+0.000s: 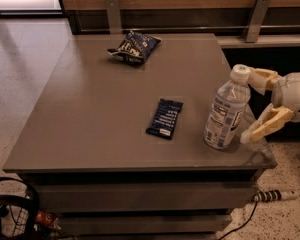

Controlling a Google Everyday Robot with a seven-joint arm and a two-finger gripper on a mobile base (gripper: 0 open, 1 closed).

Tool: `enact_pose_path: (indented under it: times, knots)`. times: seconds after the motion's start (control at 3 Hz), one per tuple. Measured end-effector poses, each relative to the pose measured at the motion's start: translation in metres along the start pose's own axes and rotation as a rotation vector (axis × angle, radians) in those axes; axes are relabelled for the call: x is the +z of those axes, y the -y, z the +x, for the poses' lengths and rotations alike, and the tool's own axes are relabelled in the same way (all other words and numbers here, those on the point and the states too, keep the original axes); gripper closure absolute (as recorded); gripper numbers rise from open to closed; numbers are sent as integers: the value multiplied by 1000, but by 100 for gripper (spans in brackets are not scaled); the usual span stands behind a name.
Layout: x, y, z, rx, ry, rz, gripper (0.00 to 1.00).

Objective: Move blue plastic bottle near blue chip bag

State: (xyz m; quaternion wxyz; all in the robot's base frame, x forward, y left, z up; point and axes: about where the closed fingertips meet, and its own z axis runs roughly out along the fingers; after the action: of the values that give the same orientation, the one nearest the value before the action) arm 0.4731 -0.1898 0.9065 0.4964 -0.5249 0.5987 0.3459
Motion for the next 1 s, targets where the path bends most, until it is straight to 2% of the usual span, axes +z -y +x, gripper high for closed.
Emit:
enact_pose_path:
  times: [0.33, 0.67, 1.0]
  knots:
    - [7, -3, 6, 25, 41, -37, 0]
    - [20, -8, 6, 25, 60, -70, 15]
    - [23, -8, 5, 23, 61, -75, 47]
